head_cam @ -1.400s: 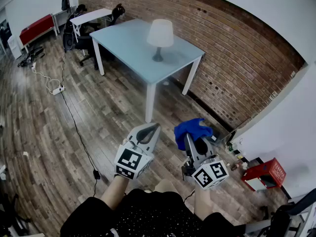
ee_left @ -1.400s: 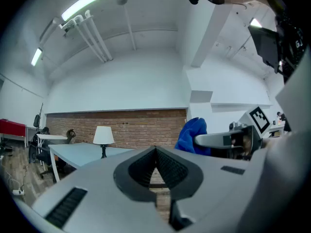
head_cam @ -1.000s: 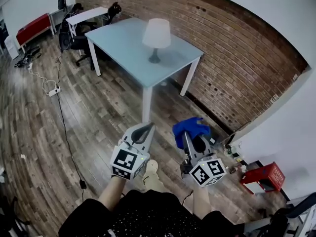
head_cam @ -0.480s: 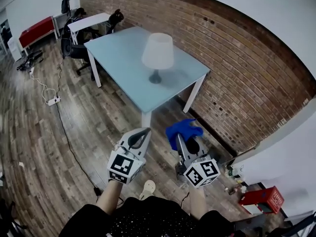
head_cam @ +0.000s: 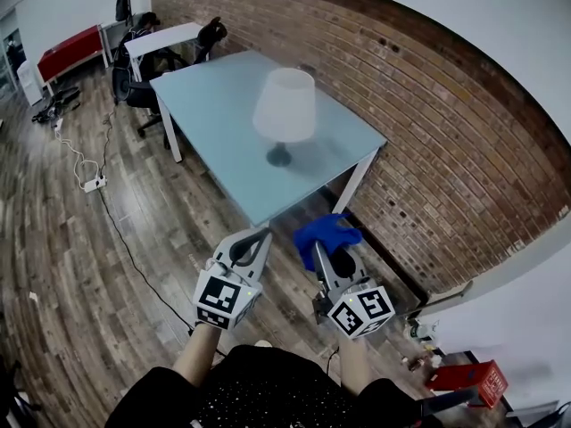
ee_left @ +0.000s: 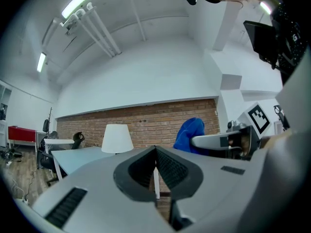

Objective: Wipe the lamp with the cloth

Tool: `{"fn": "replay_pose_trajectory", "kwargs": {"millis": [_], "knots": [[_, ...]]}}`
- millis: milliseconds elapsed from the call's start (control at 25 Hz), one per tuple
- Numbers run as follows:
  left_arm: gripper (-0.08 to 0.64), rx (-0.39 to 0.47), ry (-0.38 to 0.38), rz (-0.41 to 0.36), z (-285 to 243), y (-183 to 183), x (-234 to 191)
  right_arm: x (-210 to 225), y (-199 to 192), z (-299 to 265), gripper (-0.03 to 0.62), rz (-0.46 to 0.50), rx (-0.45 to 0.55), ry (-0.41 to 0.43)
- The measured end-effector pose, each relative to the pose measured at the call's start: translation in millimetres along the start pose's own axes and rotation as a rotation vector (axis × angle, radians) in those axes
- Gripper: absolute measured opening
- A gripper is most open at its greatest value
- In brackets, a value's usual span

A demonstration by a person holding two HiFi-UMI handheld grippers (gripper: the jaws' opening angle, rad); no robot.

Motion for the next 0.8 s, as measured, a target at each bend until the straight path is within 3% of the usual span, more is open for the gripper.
{"fn": "replay_pose_trajectory", "kwargs": {"millis": [200, 800], "knots": [[0.009, -0.001, 0.036, -0.002, -10, -3, -11, 10, -2, -12, 0.074, -0.01, 0.005, 0.019], [0.009, -0.026, 0.016, 0.02, -71, -26, -51, 51, -17, -65, 0.074, -0.024, -0.001, 0.065]]}}
Point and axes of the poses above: the fingertips, and each gripper's own axes: z backward along the fingers, x to its right, y out of its top, the point moved 7 cm from there along z, backward along the fingers, and after that the axes turned 14 degrees about x, right-handed, at the moved point
